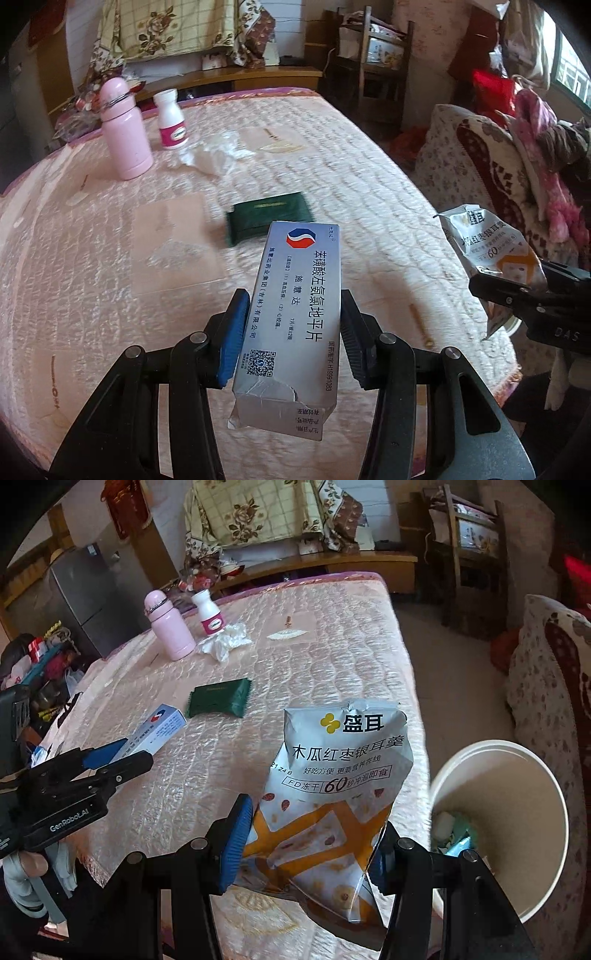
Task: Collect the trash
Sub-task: 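Carry the medicine box and snack bag over the white bucket and release both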
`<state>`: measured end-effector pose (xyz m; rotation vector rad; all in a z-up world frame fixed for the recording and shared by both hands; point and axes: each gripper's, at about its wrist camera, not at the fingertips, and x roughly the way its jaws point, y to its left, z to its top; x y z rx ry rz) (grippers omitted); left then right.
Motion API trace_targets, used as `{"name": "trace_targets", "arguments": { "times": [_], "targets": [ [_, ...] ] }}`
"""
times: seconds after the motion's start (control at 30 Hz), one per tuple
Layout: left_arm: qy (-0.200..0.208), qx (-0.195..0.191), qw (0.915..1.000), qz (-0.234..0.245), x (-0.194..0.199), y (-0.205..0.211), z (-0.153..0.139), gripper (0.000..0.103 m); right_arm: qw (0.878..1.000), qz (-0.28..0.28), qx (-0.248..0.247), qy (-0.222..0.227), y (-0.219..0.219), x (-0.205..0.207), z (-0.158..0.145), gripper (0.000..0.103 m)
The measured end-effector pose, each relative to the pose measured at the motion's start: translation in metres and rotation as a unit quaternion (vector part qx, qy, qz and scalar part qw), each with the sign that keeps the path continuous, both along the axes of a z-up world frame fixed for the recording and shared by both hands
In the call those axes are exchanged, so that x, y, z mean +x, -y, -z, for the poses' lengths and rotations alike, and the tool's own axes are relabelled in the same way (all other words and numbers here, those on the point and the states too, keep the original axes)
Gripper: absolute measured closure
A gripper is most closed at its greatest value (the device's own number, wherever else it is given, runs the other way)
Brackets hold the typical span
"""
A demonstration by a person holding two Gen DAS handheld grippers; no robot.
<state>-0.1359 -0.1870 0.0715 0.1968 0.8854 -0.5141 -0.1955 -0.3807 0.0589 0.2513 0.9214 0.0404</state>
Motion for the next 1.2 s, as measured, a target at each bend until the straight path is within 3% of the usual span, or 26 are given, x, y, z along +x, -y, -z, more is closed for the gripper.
{"name": "trace_targets", "arguments": {
  "times": [0.43, 1.2],
  "targets": [
    [-0.017, -0.018, 0.9977, 0.062, -0.026, 0.068, -0.003, 0.057, 0.998, 0.06, -0.003, 0.001, 0.065, -0.038, -0.001, 0.05],
    [-0.035, -0.02, 0.9895, 0.139, -0.054, 0.179, 0.008, 0.057, 0.989, 0.148, -0.005, -0.029, 0.163, -0.084, 0.027, 0.05]
  ]
}}
